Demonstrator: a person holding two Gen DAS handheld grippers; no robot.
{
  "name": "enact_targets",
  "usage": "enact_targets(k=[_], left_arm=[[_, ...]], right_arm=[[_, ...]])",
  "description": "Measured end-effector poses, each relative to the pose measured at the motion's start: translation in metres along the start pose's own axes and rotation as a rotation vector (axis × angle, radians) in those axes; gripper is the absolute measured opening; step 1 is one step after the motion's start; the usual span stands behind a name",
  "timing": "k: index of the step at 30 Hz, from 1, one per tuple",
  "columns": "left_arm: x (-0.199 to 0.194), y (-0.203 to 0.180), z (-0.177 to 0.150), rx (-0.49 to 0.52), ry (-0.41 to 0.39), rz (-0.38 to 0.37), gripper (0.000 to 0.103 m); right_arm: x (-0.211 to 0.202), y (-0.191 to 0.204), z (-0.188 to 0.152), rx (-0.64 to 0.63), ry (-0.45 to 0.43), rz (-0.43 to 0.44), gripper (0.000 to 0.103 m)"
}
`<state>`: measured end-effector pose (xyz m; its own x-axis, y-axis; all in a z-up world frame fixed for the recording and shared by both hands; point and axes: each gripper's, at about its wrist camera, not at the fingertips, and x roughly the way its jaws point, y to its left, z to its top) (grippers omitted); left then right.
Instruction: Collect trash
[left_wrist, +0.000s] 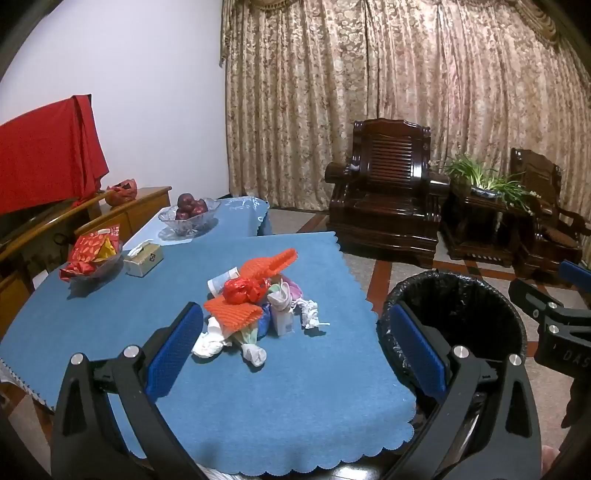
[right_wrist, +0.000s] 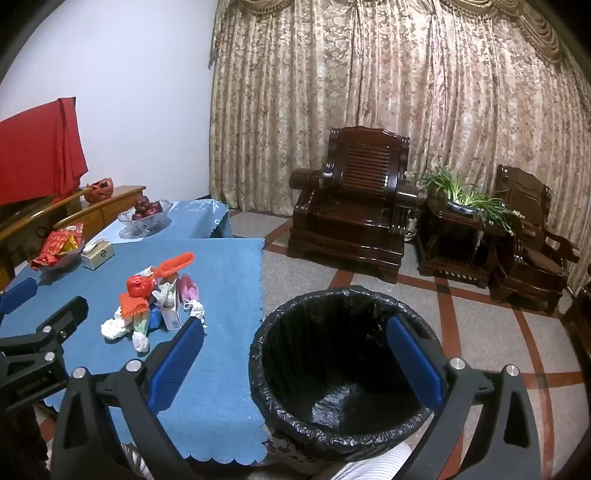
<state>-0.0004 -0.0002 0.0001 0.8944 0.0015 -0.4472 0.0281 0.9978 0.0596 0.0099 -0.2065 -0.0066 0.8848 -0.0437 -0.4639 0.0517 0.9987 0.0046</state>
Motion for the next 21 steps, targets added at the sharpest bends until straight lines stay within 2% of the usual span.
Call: enact_targets(k=[21], left_arm=[[0.0001, 0.0001, 0.0, -0.002, -0.001, 0.0, 0.098]], right_arm=[[0.0007, 0.0002, -0.0008, -0.003, 0.004, -0.003, 0.097]])
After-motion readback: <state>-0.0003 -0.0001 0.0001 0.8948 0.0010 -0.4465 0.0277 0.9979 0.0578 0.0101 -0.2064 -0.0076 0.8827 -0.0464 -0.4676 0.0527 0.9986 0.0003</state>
